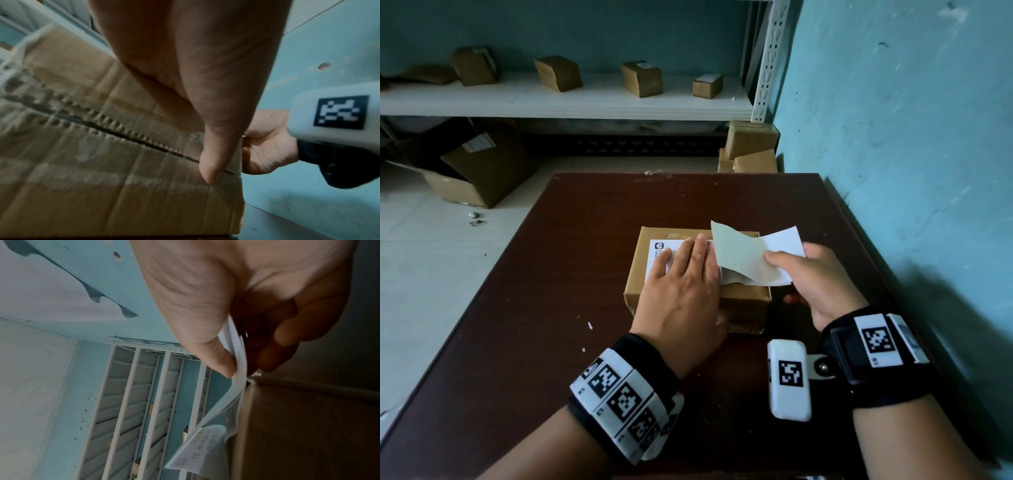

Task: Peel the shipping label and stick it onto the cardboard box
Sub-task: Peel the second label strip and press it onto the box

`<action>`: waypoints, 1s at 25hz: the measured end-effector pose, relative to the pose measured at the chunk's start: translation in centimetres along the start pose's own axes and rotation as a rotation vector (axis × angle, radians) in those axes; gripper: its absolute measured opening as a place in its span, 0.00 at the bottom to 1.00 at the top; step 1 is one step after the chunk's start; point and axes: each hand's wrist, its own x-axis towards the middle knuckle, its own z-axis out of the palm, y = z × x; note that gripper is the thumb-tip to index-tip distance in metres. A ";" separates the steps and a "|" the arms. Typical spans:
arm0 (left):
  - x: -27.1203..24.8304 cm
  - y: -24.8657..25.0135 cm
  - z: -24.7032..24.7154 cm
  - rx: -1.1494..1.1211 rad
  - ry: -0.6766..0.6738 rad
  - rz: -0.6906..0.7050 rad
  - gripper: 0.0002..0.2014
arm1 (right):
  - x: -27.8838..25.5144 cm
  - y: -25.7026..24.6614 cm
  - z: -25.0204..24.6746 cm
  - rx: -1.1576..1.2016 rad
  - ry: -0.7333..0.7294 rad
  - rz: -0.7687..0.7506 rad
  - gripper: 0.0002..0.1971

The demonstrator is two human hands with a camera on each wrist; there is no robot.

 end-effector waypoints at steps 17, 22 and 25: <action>-1.0 0.0 -0.5 -0.063 0.070 -0.011 0.47 | 0.5 0.2 0.0 0.007 -0.012 -0.007 0.01; -1.4 -1.0 -0.5 -0.104 0.207 -0.001 0.36 | 0.6 0.1 0.5 -0.014 -0.006 -0.057 0.06; -1.4 -1.7 -0.9 -0.149 0.219 0.023 0.29 | 0.8 0.3 0.5 -0.047 0.010 -0.078 0.04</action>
